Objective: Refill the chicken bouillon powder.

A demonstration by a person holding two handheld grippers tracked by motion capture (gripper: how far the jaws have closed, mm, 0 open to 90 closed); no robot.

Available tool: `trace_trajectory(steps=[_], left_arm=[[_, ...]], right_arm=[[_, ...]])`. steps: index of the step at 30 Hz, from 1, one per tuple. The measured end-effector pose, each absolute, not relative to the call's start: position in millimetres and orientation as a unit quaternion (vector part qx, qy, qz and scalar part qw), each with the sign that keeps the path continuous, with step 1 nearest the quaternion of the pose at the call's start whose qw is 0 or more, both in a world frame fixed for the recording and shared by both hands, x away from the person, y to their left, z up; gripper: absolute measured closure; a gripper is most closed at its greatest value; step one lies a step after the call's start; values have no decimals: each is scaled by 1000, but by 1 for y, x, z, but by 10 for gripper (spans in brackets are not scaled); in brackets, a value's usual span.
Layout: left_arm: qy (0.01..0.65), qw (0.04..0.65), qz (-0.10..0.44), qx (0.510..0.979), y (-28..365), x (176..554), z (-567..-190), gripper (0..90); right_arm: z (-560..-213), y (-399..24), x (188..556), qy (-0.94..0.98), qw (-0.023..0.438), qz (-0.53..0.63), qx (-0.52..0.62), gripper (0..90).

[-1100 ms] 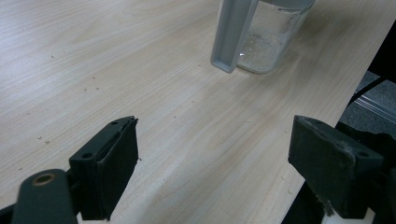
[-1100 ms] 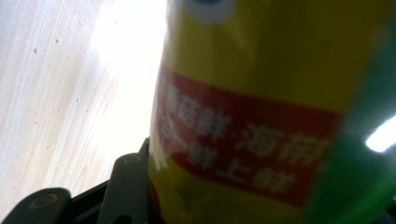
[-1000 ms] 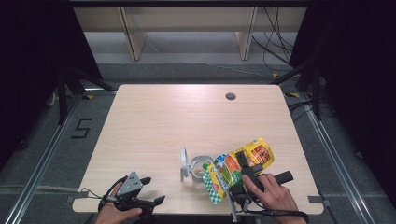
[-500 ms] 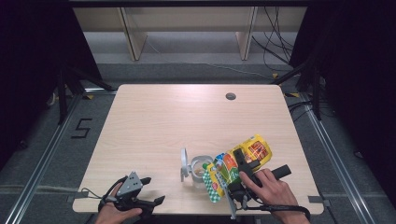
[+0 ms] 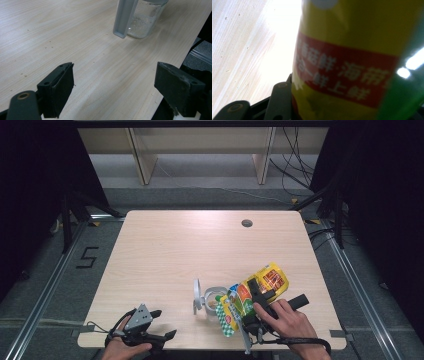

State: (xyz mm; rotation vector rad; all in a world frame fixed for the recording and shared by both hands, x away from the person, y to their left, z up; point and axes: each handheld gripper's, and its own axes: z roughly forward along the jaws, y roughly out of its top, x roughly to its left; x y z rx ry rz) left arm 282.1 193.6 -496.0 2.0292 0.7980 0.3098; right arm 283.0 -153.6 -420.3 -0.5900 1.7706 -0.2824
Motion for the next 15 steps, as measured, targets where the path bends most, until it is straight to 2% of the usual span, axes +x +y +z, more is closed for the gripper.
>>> trace_trajectory(steps=[10, 15], left_arm=[[331, 467, 126, 810, 192, 281, -497, 153], [324, 457, 128, 818, 194, 282, -496, 153]], right_arm=[[-425, -153, 282, 763, 587, -111, -248, 549], [-421, -152, 283, 757, 588, -123, -258, 550]])
